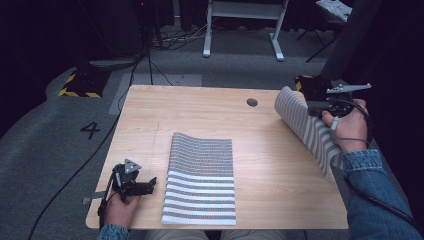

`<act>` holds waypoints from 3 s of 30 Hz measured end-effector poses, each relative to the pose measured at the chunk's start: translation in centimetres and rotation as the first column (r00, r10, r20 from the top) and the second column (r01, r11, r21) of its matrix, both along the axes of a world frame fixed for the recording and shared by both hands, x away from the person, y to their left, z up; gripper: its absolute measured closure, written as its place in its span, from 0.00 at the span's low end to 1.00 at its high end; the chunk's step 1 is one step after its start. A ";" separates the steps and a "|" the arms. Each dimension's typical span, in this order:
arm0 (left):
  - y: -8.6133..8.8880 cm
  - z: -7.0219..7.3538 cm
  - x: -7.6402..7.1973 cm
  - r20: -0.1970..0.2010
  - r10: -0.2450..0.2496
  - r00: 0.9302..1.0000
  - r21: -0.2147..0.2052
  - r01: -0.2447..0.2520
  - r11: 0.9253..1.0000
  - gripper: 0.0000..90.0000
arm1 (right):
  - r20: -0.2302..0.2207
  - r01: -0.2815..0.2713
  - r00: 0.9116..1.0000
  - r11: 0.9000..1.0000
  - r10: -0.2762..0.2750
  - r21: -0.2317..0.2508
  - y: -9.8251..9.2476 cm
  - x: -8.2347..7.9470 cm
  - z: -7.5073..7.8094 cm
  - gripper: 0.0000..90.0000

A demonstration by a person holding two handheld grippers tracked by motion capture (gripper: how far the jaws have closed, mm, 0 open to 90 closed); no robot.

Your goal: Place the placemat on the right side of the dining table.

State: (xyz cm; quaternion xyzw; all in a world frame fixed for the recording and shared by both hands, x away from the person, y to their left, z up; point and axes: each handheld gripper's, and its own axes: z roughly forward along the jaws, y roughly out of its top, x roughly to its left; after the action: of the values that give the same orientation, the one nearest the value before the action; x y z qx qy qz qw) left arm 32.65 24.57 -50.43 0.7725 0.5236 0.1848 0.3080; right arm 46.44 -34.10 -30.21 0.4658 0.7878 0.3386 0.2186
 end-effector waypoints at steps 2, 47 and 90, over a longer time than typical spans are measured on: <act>0.0 0.0 0.0 0.000 0.000 1.000 0.000 0.000 1.000 0.06 | -0.003 -0.008 1.000 1.000 0.008 0.007 0.3 0.0 -0.2 0.96; 0.0 0.0 0.0 0.000 0.000 1.000 0.000 0.000 1.000 0.06 | -0.187 0.168 0.967 0.985 -0.172 -0.033 -7.5 -5.9 -18.2 0.29; 0.0 0.0 0.0 0.000 0.000 1.000 0.000 0.000 1.000 0.06 | 0.065 0.024 0.998 0.994 -0.017 -0.104 -2.5 -8.2 -10.3 0.93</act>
State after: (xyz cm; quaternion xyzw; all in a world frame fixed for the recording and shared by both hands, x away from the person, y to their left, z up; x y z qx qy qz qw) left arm 32.64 24.57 -50.43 0.7724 0.5238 0.1848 0.3081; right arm 38.27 -36.56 -40.54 0.4509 0.7921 0.3094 0.2713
